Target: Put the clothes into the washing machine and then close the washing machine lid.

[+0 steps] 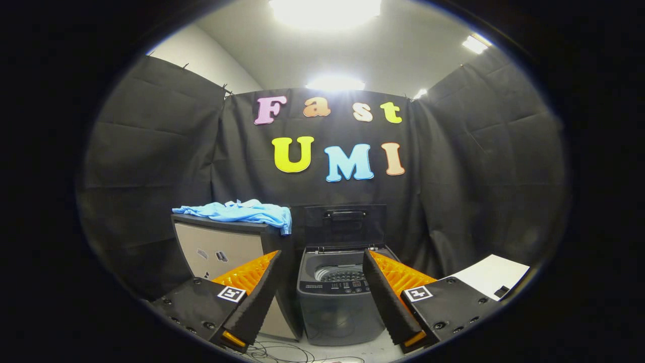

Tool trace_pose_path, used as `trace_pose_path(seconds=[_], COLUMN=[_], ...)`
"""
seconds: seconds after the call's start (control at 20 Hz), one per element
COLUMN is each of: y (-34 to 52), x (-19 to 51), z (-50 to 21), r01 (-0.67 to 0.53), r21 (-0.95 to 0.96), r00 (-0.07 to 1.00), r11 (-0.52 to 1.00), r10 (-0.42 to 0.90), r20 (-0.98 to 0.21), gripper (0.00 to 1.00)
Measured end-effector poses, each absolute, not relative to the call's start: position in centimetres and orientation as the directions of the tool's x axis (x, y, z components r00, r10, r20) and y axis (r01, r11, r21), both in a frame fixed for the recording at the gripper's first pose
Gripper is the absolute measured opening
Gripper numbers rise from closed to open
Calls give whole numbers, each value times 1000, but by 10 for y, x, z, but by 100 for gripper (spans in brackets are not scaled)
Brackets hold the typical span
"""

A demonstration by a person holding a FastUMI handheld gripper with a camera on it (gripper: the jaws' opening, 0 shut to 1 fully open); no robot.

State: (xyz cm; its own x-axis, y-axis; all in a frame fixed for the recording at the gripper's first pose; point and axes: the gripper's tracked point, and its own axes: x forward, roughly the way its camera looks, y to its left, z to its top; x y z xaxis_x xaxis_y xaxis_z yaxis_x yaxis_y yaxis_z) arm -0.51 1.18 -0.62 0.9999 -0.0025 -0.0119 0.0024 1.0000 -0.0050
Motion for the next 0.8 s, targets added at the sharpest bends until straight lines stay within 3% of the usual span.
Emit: trace_pose_path(seconds=[0.8], y=[35], x=[1], z=[3], r01=[0], r21=[-22], r00=[1000], r11=[1000], r10=[0], r20=[-7], gripper=[98])
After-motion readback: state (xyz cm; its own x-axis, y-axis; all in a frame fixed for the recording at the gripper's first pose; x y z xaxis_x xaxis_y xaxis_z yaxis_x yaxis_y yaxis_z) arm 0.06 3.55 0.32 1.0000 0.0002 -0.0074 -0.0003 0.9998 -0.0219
